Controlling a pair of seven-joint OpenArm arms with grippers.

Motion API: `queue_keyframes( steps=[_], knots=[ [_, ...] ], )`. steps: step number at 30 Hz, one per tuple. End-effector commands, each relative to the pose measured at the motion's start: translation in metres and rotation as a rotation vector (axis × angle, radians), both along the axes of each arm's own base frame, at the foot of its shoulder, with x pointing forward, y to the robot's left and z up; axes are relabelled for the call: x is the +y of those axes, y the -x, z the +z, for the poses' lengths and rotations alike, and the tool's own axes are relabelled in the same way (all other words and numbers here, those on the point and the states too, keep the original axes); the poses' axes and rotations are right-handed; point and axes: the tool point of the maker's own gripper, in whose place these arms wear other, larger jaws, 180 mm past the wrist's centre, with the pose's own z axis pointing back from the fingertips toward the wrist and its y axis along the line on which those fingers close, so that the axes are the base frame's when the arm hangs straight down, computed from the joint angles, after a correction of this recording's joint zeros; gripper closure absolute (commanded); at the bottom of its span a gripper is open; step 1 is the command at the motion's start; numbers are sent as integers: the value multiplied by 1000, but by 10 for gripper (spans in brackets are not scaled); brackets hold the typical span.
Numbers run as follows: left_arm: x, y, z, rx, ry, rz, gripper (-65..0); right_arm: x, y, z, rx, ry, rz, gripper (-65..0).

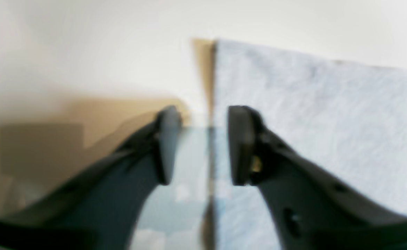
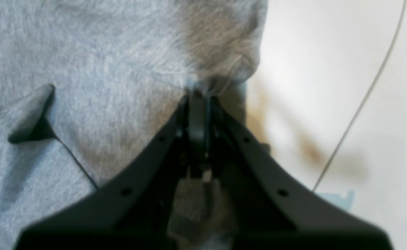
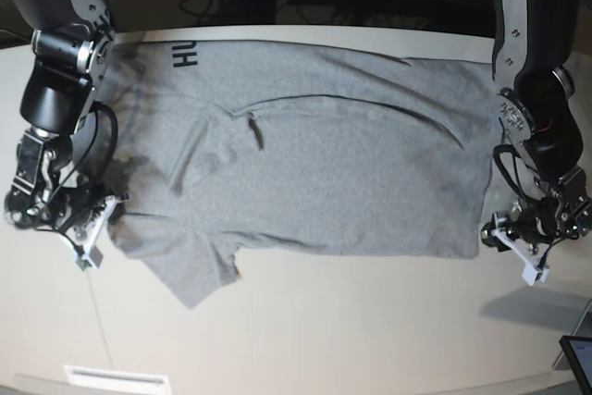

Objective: Fold the T-shirt properly
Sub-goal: 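Slide the left gripper along the shirt side to the hem corner and grasp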

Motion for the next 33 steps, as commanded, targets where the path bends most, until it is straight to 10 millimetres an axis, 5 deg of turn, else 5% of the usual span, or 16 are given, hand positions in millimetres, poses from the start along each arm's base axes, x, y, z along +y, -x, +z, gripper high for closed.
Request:
queue_keyframes(
  steps=[1, 4, 6, 10, 13, 27, 33],
  knots=[
    [8, -20, 31, -86, -7, 10, -368, -8, -6, 9, -11, 31, 3, 0],
    [17, -17, 33, -89, -16, 23, -581, -8, -6, 9, -11, 31, 3, 0],
    [19, -15, 32, -98, -2, 41, -630, -8, -6, 9, -11, 31, 3, 0],
    [20, -13, 30, -117, 33, 73, -553, -8, -6, 9, -11, 31, 3, 0],
    [3, -20, 26, -121, 60, 57, -526, -8, -6, 9, -11, 31, 3, 0],
    [-32, -28, 5, -137, 147, 38, -527, -8, -5, 9, -10, 31, 3, 0],
    [-29, -24, -10, -116, 160, 128, -527, -8, -5, 9, -10, 31, 3, 0]
  ],
)
